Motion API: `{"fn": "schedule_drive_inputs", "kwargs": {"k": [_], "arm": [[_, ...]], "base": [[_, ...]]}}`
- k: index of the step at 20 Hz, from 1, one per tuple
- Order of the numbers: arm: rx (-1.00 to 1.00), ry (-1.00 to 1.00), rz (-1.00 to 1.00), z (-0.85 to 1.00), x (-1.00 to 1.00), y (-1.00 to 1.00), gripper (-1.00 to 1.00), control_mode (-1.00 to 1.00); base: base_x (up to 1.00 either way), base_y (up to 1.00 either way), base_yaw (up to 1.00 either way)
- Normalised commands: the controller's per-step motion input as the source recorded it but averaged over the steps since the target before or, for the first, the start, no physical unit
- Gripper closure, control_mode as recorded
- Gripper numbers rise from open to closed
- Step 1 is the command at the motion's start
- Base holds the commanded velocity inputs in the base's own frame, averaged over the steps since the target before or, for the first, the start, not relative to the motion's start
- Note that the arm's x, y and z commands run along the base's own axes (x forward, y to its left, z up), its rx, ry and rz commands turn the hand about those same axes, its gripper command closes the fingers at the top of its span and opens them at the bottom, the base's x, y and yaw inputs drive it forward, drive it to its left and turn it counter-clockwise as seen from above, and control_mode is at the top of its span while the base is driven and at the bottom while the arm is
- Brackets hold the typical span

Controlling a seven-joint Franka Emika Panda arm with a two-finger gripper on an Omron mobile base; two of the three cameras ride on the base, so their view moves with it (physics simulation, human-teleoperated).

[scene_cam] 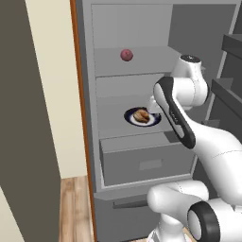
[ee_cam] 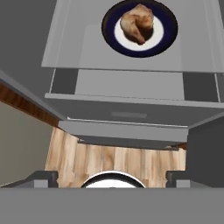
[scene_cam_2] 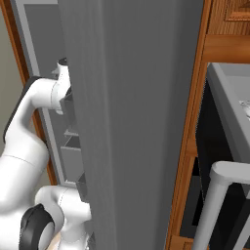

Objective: Transport the chicken drumstick from the fridge to the microwave and turn on the microwave.

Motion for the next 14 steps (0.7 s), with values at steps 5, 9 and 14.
{"fn": "schedule_drive_inputs", "kwargs": {"k": [5, 9, 14], "arm": [[0.0, -0.13, 0.0, -0.28, 0.0, 0.0, -1.0, -1.0], [0.0, -0.18, 0.0, -0.26, 0.06, -0.02, -1.0, -1.0], [0.0, -0.24, 0.0, -0.29, 0.18, 0.0, -1.0, -1.0]], "base": [[0.0, 0.0, 0.0], [0.0, 0.0, 0.0], [0.0, 0.0, 0.0]]}}
